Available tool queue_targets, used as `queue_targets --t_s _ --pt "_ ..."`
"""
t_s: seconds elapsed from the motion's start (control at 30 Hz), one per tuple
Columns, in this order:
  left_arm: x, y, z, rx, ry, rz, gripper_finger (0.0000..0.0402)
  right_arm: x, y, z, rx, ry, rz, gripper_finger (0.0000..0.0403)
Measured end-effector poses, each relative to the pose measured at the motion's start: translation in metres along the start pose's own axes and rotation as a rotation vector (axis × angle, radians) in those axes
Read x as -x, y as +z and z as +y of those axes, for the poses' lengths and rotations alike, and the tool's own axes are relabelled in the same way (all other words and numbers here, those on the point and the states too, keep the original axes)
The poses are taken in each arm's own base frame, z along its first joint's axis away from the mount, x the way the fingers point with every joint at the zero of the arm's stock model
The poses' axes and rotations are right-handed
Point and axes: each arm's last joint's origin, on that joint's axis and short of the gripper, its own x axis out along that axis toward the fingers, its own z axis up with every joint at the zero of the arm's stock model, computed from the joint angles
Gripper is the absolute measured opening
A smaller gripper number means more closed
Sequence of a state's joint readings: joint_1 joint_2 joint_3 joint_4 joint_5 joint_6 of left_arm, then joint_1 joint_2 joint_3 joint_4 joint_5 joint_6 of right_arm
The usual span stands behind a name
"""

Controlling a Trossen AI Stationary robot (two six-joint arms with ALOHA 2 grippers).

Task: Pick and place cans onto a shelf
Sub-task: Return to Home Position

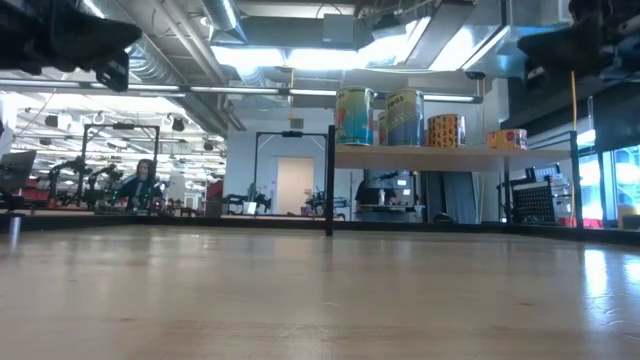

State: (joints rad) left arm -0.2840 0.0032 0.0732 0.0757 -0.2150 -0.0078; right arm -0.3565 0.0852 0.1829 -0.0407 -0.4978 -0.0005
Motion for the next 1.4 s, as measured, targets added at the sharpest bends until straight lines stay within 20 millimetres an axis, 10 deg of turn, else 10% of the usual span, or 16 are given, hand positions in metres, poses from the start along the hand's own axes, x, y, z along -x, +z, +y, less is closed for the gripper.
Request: queue_targets --t_s 0.5,1.4 --pt "-0.002 -0.025 -0.002 -0.052 -0.05 0.083 0.0 -0.006 -0.047 -0.003 -0.039 0.005 0.093 0.0003" --pt "-0.002 -0.026 -0.001 -0.217 -0.054 0.096 0.0 -0.007 -0.048 -0.003 0.048 0.048 0.061 0.0025"
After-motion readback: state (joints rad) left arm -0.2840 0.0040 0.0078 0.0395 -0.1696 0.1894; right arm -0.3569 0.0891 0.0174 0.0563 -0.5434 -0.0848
